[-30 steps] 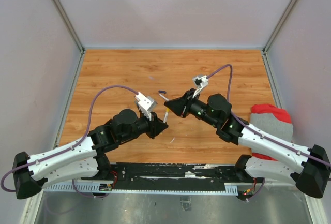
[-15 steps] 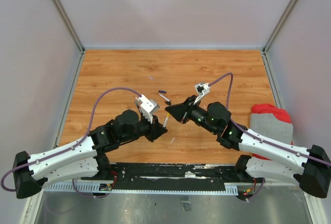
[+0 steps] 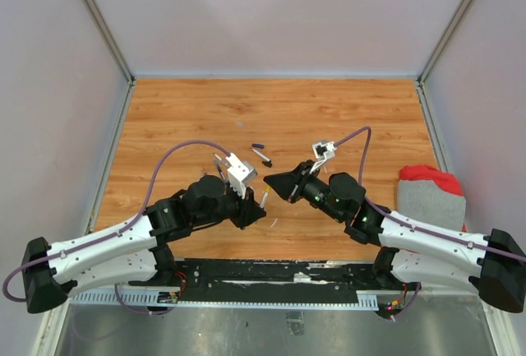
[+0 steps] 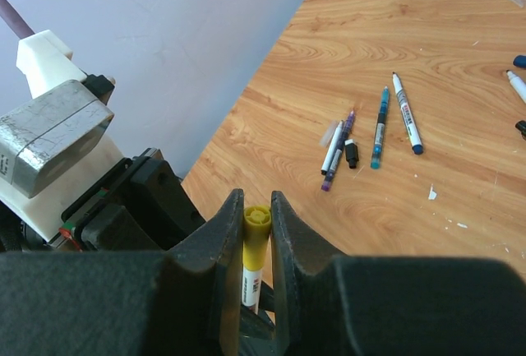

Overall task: Insert the pens into the pen caps
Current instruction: Insert the pen cap onto the pen, then place the pen at the center of the board.

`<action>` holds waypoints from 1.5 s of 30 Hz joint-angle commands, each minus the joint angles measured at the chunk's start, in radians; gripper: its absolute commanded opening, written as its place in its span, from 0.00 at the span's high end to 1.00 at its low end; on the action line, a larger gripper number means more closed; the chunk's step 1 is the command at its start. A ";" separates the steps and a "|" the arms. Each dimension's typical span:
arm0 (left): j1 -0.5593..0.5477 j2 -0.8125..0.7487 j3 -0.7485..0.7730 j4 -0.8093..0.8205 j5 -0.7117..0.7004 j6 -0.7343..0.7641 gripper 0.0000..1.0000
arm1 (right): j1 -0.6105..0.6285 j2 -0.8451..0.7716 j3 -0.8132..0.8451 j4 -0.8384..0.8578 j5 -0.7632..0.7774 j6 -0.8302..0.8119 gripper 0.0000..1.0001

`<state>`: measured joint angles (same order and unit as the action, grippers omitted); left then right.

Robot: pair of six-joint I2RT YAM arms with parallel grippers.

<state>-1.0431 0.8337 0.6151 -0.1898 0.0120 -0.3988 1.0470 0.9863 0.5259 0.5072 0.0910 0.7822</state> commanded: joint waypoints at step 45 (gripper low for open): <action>0.016 -0.056 -0.077 0.341 -0.062 -0.049 0.99 | 0.113 -0.149 0.150 -0.302 0.105 -0.184 0.54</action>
<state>-1.0306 0.7837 0.5362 0.1253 -0.0372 -0.4530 1.1458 0.8093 0.6910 0.1448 0.2520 0.5426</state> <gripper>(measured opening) 0.173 0.473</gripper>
